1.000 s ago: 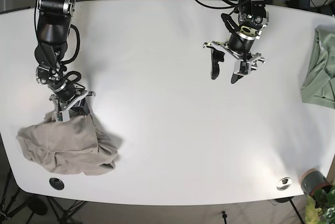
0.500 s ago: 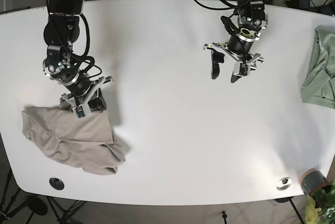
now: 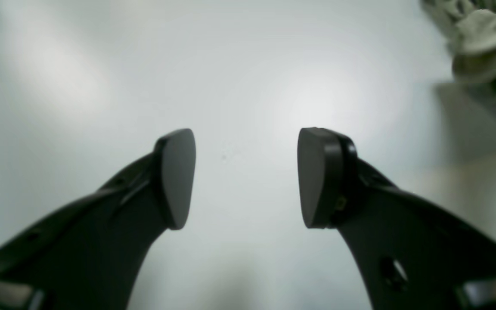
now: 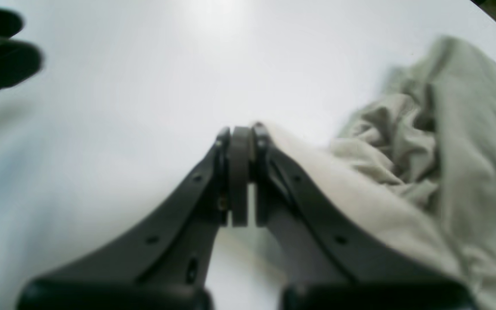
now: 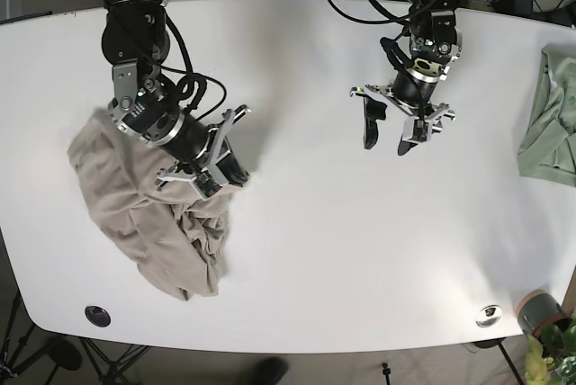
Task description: Fold the T-shirt properly
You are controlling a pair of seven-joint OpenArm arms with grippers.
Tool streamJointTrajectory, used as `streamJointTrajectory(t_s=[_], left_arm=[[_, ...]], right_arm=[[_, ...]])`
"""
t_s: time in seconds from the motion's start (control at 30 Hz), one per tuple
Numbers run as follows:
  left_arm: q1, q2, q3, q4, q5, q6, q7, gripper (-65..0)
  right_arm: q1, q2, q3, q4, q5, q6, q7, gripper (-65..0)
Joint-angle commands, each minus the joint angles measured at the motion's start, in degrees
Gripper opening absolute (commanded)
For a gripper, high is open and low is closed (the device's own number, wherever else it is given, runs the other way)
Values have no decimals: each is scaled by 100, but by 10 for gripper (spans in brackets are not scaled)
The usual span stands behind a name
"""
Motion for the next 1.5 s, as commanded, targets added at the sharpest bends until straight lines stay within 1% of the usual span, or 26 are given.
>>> streamJointTrajectory(t_s=[0.0,0.13,0.23,0.33,0.4,0.5,0.57,0.63,0.67,0.73,0.8,0.97,1.17,1.33,1.47], left_arm=[[-24,-6,-100,177,-74,-3,-151,-311],[-191,-32,-689,344,-100,-3,-142,-310],[-402,-41,-988,344,-100,-3,-133,-310],[-542,-68,-1287,370,-91,-3,148,-310],[-674,-138,-1516,370,-100,-12,438,-311],[-911,-243,-1744,335,-100,-20,719,-310],[-947,-358,-1814,362,-100,-29,904,-308],[-947,-437,-1832,370,-100,-29,1009,-308],[-947,-490,-1832,370,-100,-29,1053,-308],[-947,-507,-1832,370,-100,-29,1080,-308],[-894,-507,-1841,370,-100,-29,1080,-308],[-727,-507,-1832,379,-100,-29,1080,-310],[-551,-472,-1770,379,-109,-29,1080,-308],[-446,-349,-1436,379,-109,-29,1080,-310],[-349,-323,-1129,379,-109,-29,1071,-310]], right_arm=[[108,-80,-126,157,70,26,135,-650],[108,-362,-451,157,70,26,135,-650],[99,-564,-662,148,70,26,135,-650],[90,-696,-917,157,70,26,135,-650],[108,-836,-1093,148,70,26,135,-650],[222,-1065,-1313,43,35,26,135,-650],[266,-1311,-1550,-10,-238,35,135,-650],[301,-1461,-1788,-10,-563,35,135,-650],[327,-1540,-1963,-10,-827,35,143,-650],[406,-1636,-2104,-10,-1090,35,152,-650],[600,-1653,-2130,-45,-1205,35,152,-650],[995,-1653,-2148,-151,-1213,35,152,-650],[1576,-1653,-1840,-221,-1222,35,152,-650],[2077,-1425,-1700,-239,-1213,35,143,-650],[2367,-1373,-1673,-432,-1213,35,143,-650]])
